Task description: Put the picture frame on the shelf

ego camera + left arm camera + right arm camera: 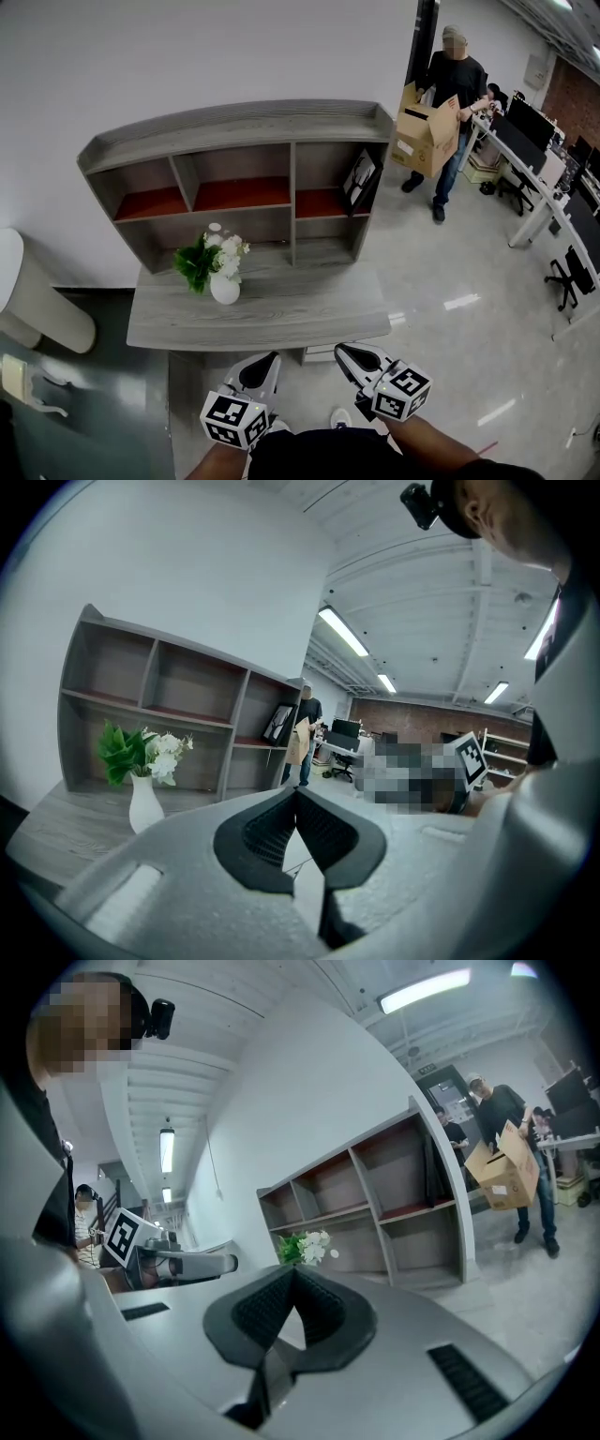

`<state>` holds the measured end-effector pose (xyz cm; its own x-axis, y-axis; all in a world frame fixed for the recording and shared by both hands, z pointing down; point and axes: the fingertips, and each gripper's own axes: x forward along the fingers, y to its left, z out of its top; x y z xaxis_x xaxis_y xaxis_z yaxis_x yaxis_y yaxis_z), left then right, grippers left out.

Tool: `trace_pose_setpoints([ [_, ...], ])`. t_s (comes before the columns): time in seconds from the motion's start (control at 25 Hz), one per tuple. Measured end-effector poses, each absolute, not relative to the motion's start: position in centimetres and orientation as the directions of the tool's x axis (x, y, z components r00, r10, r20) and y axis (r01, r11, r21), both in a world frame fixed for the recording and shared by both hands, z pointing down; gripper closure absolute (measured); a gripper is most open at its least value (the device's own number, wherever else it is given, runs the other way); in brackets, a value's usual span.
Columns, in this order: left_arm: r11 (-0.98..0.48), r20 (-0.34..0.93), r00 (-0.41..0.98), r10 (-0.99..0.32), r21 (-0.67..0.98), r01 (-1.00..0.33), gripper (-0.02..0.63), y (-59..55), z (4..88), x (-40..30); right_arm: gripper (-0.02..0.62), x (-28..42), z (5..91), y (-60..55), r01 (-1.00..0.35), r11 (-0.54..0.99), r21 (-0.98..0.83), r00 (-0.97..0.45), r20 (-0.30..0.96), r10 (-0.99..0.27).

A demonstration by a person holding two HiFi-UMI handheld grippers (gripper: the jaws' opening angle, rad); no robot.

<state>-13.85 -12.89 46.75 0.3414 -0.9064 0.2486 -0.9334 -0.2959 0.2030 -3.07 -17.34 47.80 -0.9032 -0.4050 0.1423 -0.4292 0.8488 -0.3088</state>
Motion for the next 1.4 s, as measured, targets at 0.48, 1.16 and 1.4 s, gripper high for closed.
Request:
trace_pose_setpoints([
  [0.48,-0.308,0.261,0.352,-0.899,0.196,-0.931,0.597,-13.5,46.6,-11.5,0.581,-1.2,48.0,-17.7,-0.438,0.848,-0.297,-0.899,0.142,-0.415],
  [1.16,-0.314,0.265,0.359,-0.895,0.197,-0.929,0.597,-14.1,46.8,-11.4,0.581,-1.2,48.3,-18.4,-0.445,0.841,-0.306,-0.895,0.139,-0.423],
  [1.4,-0.317,0.26,0.361,-0.896,0.194,-0.928,0.597,-14.4,46.7,-11.6,0.581,-1.3,48.4,-18.7,-0.449,0.843,-0.297,-0.894,0.143,-0.425],
])
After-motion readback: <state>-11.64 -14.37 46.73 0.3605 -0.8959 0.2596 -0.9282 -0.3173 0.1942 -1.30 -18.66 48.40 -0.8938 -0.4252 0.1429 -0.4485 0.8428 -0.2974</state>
